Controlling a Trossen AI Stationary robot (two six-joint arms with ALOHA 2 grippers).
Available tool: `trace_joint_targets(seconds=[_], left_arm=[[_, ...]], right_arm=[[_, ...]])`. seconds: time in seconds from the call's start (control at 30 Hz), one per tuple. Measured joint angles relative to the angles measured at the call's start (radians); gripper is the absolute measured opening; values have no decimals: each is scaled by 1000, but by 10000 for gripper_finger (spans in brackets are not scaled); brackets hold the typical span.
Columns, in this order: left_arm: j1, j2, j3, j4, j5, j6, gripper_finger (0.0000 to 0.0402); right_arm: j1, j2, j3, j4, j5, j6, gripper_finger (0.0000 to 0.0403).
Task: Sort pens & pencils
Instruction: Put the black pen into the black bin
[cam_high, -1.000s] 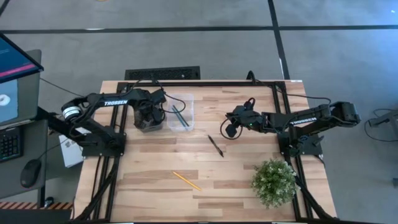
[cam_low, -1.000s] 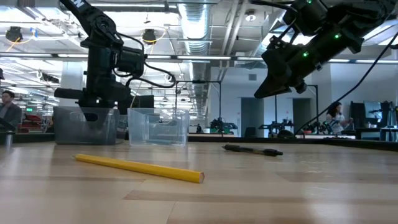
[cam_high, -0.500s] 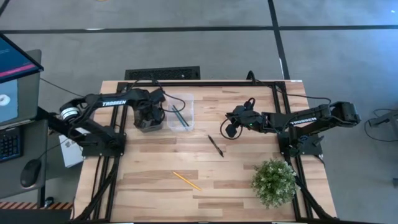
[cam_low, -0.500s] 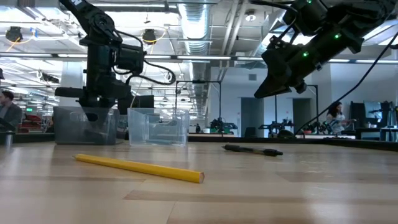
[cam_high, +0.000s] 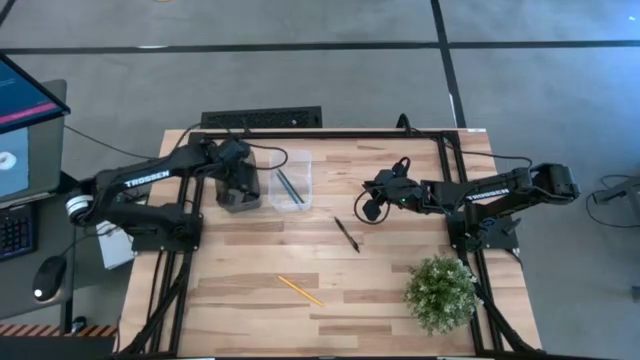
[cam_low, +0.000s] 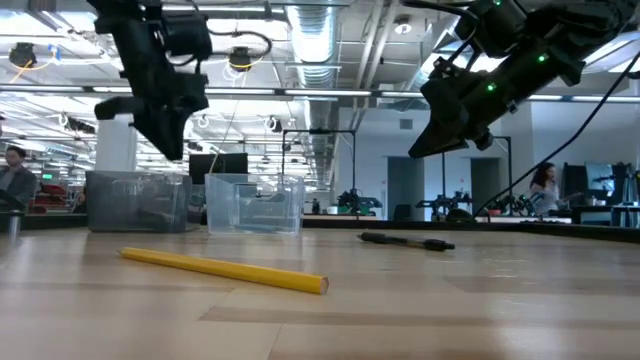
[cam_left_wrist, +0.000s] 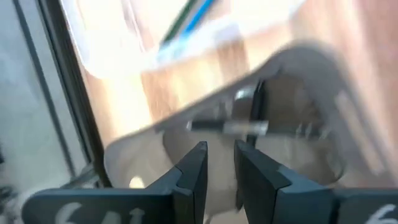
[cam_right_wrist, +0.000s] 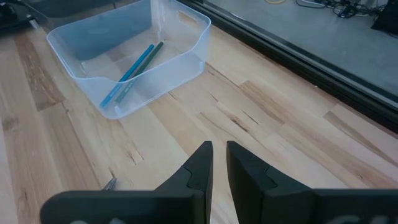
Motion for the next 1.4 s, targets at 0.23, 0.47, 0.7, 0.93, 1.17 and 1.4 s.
trace_joint_targets(seconds=[0.23, 0.47, 0.7, 0.93, 1.17, 1.4], left_arm=[[-61, -55, 0, 65, 147, -119, 71], [-147, -58, 0, 219, 394, -315, 71], [-267, -72, 0, 302, 572, -312, 71], [-447, -135, 0, 396, 360, -491, 71], [-601, -200, 0, 381, 164, -625, 71], [-742, -297, -137, 446, -40, -776, 71]], right_arm=[[0, 0, 0, 0, -3, 11, 67], [3, 0, 19, 4, -111, 35, 67], [24, 0, 146, -117, -235, 51, 67], [84, 0, 315, -433, -237, 213, 67], [121, 0, 378, -573, -237, 377, 67], [146, 3, 380, -634, -236, 463, 67]])
